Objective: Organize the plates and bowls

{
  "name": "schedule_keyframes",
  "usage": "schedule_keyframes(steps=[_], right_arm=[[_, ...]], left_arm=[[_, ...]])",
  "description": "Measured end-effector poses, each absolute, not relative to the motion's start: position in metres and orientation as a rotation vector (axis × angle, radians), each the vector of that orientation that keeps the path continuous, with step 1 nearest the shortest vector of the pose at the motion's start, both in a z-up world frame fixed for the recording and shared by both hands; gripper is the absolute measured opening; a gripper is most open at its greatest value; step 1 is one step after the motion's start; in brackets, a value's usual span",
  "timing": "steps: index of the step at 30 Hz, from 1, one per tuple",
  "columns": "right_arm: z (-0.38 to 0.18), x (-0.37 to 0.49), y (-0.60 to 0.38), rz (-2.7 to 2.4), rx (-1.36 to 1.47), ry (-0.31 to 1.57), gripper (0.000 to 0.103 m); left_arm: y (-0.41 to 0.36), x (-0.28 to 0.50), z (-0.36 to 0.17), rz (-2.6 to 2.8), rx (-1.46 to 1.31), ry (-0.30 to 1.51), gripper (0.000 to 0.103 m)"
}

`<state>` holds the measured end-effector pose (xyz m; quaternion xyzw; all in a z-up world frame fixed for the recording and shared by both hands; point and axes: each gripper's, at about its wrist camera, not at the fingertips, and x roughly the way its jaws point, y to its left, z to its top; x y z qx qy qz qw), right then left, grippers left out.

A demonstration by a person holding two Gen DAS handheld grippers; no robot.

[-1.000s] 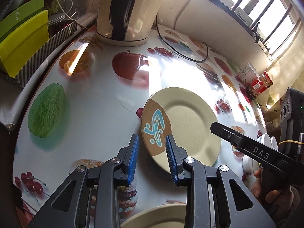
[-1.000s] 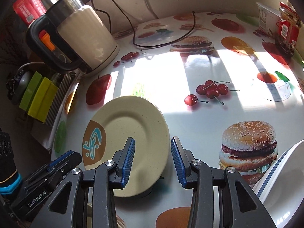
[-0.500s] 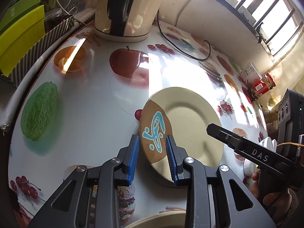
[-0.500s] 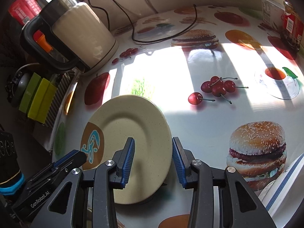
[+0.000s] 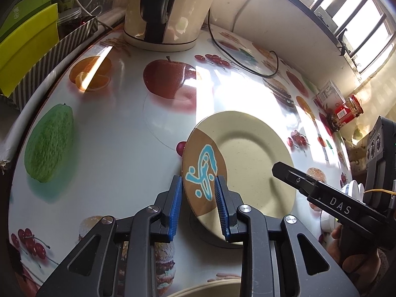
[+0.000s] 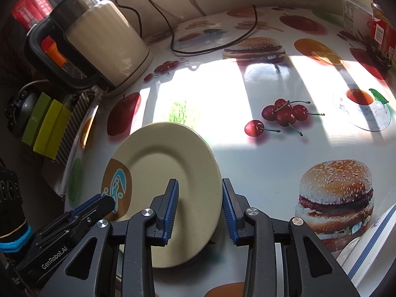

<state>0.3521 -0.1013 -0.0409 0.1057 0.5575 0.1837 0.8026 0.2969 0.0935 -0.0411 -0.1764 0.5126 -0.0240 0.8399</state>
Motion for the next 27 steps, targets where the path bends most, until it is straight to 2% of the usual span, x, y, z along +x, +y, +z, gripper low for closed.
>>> schedule_keyframes(steps=[7,27], right_arm=[[-0.041,0.352,-0.101,0.383,0.220,1.193,0.024],[-0.030,0.334,-0.099,0.423,0.260,1.157,0.022]], left_arm=[[0.093,0.297,-0.040,-0.025,-0.347,1.081,0.024],[0.100,0.279,-0.031,-0.006,-0.335,1.059,0.024]])
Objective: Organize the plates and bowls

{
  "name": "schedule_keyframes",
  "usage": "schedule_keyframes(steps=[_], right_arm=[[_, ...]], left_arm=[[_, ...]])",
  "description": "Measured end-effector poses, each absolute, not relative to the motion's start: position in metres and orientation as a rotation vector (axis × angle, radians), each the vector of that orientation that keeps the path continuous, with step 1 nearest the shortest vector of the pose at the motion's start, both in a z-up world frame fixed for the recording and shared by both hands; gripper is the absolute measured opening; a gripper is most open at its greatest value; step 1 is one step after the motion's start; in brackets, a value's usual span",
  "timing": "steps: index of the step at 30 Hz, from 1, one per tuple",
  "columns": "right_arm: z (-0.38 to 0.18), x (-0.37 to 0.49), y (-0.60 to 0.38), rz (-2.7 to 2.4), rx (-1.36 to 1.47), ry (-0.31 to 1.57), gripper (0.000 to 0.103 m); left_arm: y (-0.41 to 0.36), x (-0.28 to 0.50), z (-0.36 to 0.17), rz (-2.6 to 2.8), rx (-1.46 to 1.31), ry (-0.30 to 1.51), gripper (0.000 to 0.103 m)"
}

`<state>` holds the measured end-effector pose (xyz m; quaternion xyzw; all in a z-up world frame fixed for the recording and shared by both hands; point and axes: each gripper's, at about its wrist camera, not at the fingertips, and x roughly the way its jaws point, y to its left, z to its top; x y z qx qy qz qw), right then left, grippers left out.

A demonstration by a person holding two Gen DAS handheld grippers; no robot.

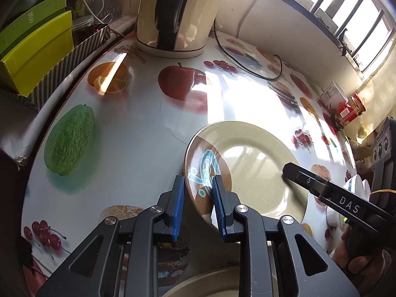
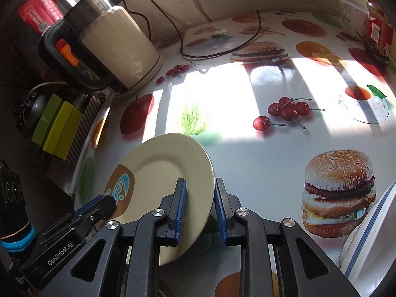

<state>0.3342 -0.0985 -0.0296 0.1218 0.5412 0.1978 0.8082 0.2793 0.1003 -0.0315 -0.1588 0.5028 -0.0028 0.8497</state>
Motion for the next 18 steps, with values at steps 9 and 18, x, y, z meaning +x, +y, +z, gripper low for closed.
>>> schedule_keyframes(steps=[9,18], right_arm=[[-0.027,0.323,-0.100,0.436,0.270,1.150,0.021],[-0.011,0.306,-0.103,0.451,0.280,1.108,0.021]], left_arm=[[0.100,0.266,-0.027,-0.001,-0.335,1.044,0.024],[0.100,0.250,-0.011,-0.006,-0.327,1.003,0.024]])
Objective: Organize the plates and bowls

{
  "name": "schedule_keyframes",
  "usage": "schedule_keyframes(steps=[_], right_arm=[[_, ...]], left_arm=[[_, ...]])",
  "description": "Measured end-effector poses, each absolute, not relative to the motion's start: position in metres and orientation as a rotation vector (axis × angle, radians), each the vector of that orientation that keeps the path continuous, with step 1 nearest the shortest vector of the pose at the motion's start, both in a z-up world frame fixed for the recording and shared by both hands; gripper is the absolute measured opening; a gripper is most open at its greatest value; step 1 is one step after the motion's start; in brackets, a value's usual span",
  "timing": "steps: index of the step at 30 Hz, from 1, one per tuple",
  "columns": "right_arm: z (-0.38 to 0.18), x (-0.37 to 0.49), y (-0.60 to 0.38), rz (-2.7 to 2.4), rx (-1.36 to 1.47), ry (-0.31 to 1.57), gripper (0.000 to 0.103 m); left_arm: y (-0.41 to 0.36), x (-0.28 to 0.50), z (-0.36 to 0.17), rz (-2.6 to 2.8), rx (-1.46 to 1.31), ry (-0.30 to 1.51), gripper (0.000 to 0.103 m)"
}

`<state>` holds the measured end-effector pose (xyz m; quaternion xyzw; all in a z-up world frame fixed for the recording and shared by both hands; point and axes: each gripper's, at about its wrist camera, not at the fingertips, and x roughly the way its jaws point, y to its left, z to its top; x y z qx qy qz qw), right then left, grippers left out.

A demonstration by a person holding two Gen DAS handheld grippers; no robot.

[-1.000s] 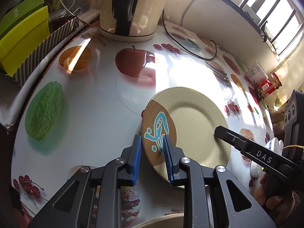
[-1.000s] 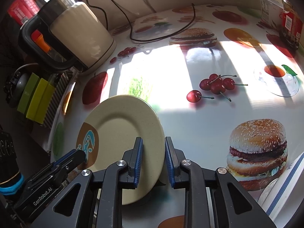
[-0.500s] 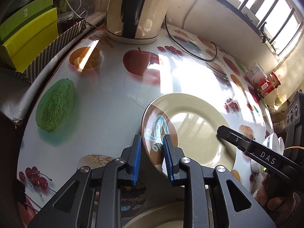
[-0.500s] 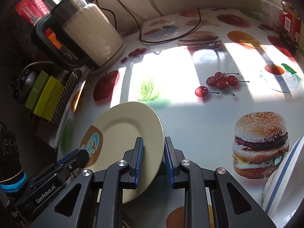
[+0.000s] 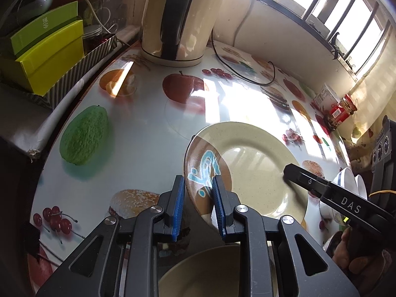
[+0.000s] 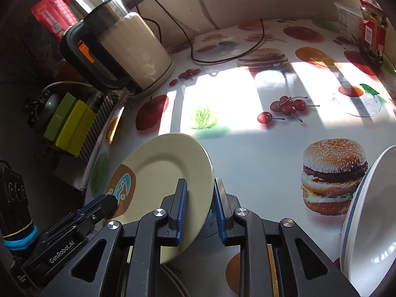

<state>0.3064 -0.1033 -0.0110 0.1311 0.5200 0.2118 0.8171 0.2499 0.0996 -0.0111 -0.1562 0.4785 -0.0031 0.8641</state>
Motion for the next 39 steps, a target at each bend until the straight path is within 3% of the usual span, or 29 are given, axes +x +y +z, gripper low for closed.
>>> schedule_keyframes(steps=[17,39], right_arm=[[0.023,0.251,-0.113,0.483,0.285,1.029,0.021],[0.017,0.185,-0.118,0.543,0.275,1.017,0.021]], left_arm=[[0.097,0.196,0.016,-0.026,-0.338,0.930,0.024],[0.097,0.124,0.008,-0.006,-0.367,0.914,0.024]])
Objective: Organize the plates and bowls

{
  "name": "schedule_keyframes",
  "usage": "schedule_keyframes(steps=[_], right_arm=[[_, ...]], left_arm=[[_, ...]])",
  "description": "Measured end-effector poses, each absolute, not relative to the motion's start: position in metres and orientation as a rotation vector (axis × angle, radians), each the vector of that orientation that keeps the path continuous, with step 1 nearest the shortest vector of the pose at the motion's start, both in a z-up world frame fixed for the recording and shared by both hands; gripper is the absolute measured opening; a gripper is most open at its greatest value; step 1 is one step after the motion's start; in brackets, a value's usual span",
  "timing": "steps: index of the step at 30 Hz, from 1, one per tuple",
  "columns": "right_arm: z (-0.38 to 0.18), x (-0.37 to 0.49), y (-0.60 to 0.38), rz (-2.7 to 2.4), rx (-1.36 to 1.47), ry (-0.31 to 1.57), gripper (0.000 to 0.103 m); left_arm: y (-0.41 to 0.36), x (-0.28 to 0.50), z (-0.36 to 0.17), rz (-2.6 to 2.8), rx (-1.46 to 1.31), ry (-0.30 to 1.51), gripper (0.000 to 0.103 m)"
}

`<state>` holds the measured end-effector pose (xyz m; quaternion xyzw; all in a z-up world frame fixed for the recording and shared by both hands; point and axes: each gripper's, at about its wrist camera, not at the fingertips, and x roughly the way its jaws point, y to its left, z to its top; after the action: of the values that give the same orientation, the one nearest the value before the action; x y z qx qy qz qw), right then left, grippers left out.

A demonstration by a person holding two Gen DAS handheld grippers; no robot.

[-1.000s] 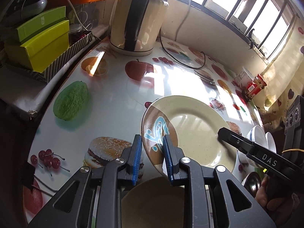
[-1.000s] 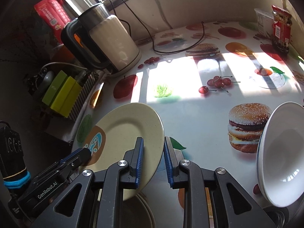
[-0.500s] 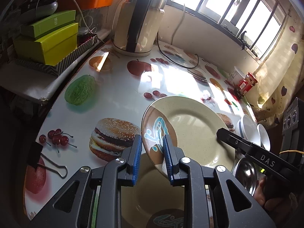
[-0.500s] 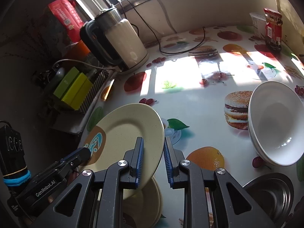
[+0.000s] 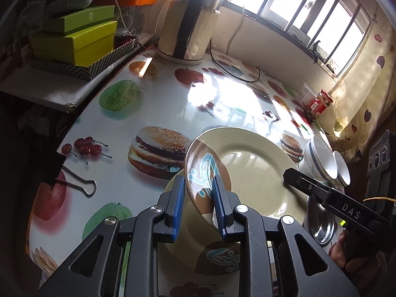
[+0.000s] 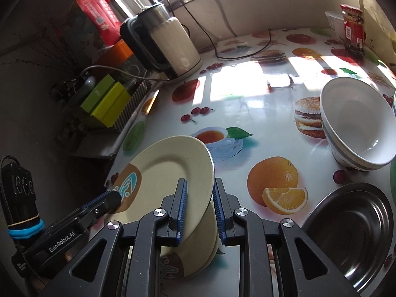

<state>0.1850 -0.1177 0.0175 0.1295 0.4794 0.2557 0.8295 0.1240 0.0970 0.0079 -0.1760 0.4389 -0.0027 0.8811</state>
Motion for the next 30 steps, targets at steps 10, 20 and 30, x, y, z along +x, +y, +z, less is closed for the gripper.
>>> schedule_keyframes(steps=[10,20,30], right_arm=[[0.013,0.167,-0.112,0.567,0.250,1.021,0.021],[0.005,0.157,-0.109,0.569,0.235,1.038,0.021],[-0.001,0.153,-0.110,0.563,0.233,1.050,0.021]], left_arm=[[0.102,0.102,-0.003,0.011,-0.389,0.930,0.024],[0.102,0.093,-0.011,0.021,-0.382,0.943,0.024],[0.100,0.091,-0.018,0.022,-0.368,0.959,0.024]])
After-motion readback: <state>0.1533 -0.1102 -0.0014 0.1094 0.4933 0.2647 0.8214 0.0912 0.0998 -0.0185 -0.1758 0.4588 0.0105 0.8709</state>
